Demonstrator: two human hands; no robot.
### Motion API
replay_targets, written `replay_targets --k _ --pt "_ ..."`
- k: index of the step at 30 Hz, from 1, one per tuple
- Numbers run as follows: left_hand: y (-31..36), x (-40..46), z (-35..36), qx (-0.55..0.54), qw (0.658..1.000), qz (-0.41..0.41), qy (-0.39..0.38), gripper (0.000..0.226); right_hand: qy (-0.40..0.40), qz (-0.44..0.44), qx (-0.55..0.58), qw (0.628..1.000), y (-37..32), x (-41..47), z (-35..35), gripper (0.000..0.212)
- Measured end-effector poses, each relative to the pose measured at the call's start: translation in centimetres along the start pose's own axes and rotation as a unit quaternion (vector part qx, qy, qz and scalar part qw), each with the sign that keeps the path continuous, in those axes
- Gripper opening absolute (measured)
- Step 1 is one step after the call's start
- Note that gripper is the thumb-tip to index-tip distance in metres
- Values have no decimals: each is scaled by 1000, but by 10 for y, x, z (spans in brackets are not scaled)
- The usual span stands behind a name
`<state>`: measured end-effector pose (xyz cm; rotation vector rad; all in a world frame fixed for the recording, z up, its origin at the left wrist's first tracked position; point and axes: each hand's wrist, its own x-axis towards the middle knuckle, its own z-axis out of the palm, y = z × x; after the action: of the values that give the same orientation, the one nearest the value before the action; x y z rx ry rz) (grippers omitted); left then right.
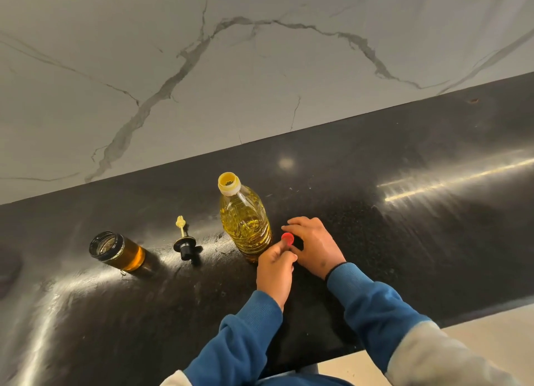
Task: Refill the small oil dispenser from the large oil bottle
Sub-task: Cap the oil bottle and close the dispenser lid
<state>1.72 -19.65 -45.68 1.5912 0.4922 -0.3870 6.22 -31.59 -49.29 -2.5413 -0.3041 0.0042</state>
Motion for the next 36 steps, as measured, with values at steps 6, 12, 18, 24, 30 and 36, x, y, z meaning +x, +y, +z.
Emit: replay_targets --k 6,12,18,24,30,36 --pt "5 -13 -9 -1 1000 -5 14 41 -13 -42 -33 998 -5 2 6 22" --pt "27 -42 -13 -47 997 51 17 32 120 -78 84 986 -25 -10 -29 19" --pt "70 -87 -13 -153 977 148 -20 22 210 -135 115 962 -74 -24 -98 27" --pt "111 -105 -25 -214 951 223 -15 21 246 -170 199 933 -115 -27 -134 28" --pt "133 -106 -44 -196 946 255 -30 35 259 -216 193 921 -139 -10 -152 24" --pt "122 -74 -67 -101 898 388 183 5 166 -226 113 953 -147 23 -179 35"
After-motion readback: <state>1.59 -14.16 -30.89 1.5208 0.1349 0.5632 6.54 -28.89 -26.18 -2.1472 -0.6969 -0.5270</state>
